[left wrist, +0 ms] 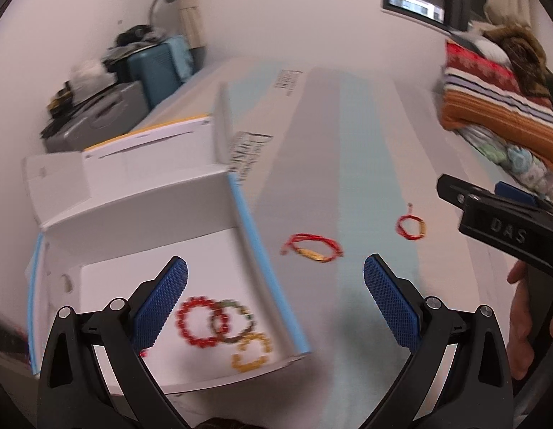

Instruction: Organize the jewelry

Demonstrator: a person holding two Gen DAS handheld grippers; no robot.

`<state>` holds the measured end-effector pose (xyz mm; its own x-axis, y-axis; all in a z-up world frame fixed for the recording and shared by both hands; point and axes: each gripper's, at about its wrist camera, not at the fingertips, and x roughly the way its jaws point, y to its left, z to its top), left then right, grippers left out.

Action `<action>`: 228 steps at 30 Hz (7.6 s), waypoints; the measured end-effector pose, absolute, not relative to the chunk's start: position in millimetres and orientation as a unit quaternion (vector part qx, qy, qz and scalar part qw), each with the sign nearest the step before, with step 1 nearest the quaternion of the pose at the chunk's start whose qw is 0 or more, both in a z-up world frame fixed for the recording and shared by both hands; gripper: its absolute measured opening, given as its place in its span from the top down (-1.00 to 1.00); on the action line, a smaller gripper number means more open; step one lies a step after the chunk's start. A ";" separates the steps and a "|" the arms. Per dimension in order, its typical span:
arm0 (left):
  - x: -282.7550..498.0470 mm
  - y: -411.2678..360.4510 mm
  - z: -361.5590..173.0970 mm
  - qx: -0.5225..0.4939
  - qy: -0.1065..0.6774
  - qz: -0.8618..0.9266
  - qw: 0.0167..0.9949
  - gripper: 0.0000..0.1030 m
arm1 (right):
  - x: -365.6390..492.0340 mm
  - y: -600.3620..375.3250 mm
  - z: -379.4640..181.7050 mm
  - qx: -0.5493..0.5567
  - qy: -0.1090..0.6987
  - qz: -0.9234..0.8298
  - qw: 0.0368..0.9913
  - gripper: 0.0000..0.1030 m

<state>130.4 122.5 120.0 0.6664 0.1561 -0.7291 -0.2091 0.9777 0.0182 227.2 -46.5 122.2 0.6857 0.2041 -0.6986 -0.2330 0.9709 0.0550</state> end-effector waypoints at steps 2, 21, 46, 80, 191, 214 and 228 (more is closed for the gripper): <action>139.9 106.7 116.6 -0.027 0.399 0.090 0.912 -0.89 | 236.9 -60.1 116.5 -0.013 0.382 0.108 0.918 -0.85; 251.7 37.5 19.0 -0.048 0.462 0.055 0.884 -0.89 | 326.8 -126.8 13.3 -0.013 0.446 0.051 0.893 -0.85; 293.9 80.5 -58.9 -0.058 0.491 0.126 0.860 -0.82 | 371.5 -104.2 -69.3 -0.026 0.500 0.065 0.863 -0.29; 288.3 75.8 -53.3 -0.066 0.508 0.073 0.855 0.92 | 359.5 -104.5 -57.8 -0.016 0.508 0.073 0.858 0.84; 59.3 351.6 20.4 -0.136 0.495 0.225 0.828 0.89 | 148.1 220.4 12.3 -0.149 0.468 0.222 0.842 0.83; -12.2 311.2 101.2 -0.104 0.360 0.242 0.895 -0.89 | 83.6 156.6 87.4 -0.094 0.322 0.249 0.908 -0.84; -47.9 285.9 85.1 -0.107 0.341 0.211 0.910 -0.89 | 49.6 115.7 77.1 -0.059 0.315 0.246 0.915 -0.85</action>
<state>-47.9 285.9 85.1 0.6783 0.3110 -0.6657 -0.4575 0.8877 -0.0514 49.6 115.7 77.1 0.6806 0.4135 -0.6048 -0.4877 0.8717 0.0471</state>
